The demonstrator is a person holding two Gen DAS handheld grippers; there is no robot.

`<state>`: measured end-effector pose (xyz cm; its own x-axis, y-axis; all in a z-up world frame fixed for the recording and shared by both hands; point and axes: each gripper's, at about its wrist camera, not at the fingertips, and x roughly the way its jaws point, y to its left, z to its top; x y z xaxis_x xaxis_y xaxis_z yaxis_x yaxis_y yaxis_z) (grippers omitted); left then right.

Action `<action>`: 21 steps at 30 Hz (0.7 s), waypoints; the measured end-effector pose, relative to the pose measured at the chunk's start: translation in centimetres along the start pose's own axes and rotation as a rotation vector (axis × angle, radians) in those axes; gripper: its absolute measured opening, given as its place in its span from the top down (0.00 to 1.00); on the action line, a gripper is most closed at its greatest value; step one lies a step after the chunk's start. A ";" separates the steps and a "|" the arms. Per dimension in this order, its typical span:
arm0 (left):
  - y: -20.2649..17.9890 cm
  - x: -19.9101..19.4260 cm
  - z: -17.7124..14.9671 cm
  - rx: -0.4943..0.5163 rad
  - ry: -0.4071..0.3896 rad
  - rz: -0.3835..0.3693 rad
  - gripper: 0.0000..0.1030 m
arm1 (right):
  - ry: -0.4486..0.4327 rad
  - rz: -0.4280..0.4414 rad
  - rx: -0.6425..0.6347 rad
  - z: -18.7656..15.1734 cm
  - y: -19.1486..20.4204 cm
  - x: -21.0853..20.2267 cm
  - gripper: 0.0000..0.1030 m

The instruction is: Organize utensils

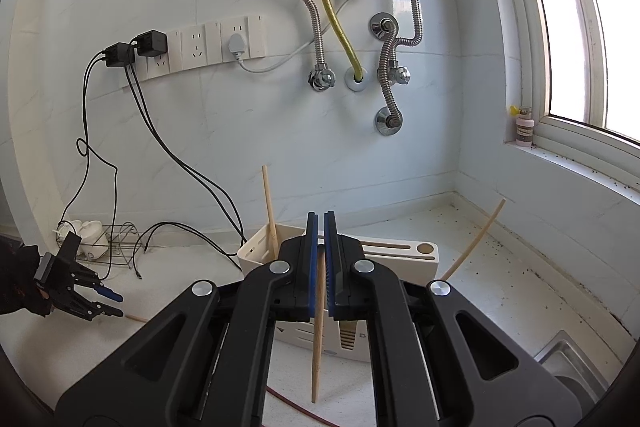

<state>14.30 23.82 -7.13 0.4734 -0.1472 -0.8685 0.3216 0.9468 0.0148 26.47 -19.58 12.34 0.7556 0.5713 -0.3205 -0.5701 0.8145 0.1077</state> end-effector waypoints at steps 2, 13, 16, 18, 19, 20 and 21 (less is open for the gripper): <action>0.1 0.5 -0.4 0.012 0.013 -0.009 0.65 | 0.002 -0.002 -0.001 0.0 0.1 0.1 0.97; 0.9 2.0 -0.7 0.028 0.019 -0.065 0.87 | 0.010 -0.007 -0.005 0.1 0.7 0.5 0.97; 0.6 2.1 -0.6 0.045 0.008 -0.057 0.90 | 0.014 -0.010 -0.004 0.0 0.6 0.6 0.97; 0.3 2.2 -0.5 0.059 0.005 -0.051 0.91 | 0.021 -0.023 -0.002 -0.3 0.5 0.8 0.97; 0.1 2.2 -0.4 0.066 0.004 -0.045 0.91 | 0.031 -0.029 0.005 -0.5 0.3 0.9 0.97; -0.1 2.3 -0.3 0.073 0.003 -0.038 0.92 | 0.046 -0.035 0.017 -0.7 0.0 1.0 0.97; -0.3 2.3 -0.3 0.077 0.003 -0.033 0.92 | 0.063 -0.046 0.032 -1.1 -0.4 1.1 0.97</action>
<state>15.06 23.30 -9.27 0.4591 -0.1770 -0.8706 0.3991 0.9166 0.0241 27.19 -19.37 10.95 0.7584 0.5266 -0.3840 -0.5238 0.8431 0.1216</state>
